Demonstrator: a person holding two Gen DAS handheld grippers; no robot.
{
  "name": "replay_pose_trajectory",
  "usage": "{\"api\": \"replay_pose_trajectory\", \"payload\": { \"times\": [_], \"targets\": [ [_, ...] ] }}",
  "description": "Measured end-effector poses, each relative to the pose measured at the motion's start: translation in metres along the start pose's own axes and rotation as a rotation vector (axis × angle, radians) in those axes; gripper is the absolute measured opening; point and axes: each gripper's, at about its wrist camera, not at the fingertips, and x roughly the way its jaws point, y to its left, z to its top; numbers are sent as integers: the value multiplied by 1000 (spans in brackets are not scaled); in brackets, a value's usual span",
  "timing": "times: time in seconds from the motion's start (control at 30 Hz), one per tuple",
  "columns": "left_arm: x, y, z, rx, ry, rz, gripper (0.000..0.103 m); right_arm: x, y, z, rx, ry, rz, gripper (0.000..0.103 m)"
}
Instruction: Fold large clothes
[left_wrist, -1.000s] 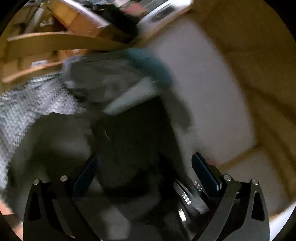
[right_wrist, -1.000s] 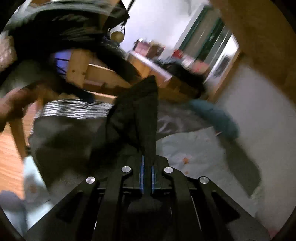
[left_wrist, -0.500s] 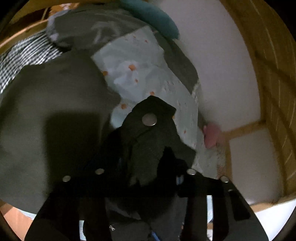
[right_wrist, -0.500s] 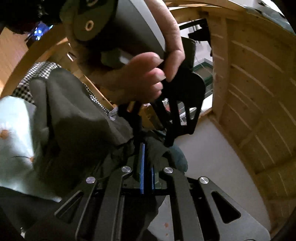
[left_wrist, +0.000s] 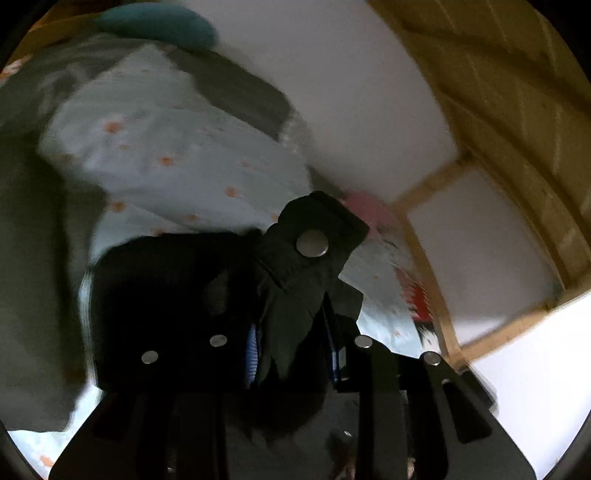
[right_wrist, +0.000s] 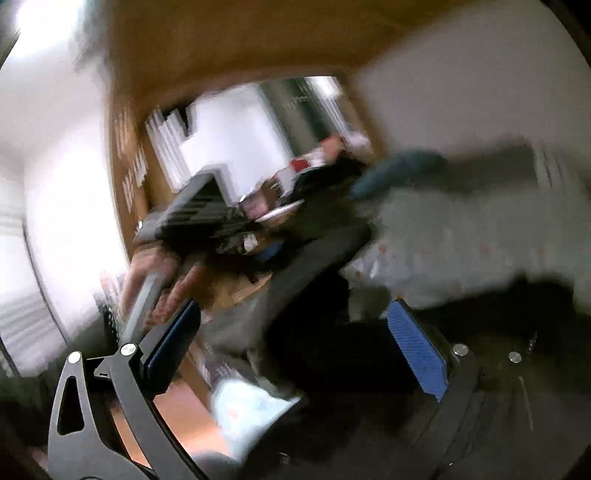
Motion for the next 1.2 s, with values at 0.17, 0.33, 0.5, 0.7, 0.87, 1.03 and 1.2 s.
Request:
{"api": "replay_pose_trajectory", "payload": {
  "times": [0.17, 0.33, 0.5, 0.7, 0.87, 1.03, 1.2],
  "targets": [
    [31, -25, -23, 37, 46, -53, 27, 18, -59, 24, 240, 36, 147, 56],
    [51, -35, -46, 34, 19, -109, 45, 3, -100, 23, 406, -56, 171, 7],
    [33, -45, -58, 15, -177, -72, 94, -54, -146, 25, 546, -301, 131, 6],
    [91, -41, -100, 48, -152, 148, 97, -114, -198, 5, 725, -426, -175, 6],
    [174, 10, -120, -38, -113, 441, 97, -134, -219, -44, 777, -399, -386, 6],
    [219, 59, -118, -142, -54, 540, 97, -142, -243, -101, 891, -363, -519, 6],
    [224, 41, -132, 17, -18, 639, 97, -142, -235, -100, 731, -297, -604, 9]
  ]
}}
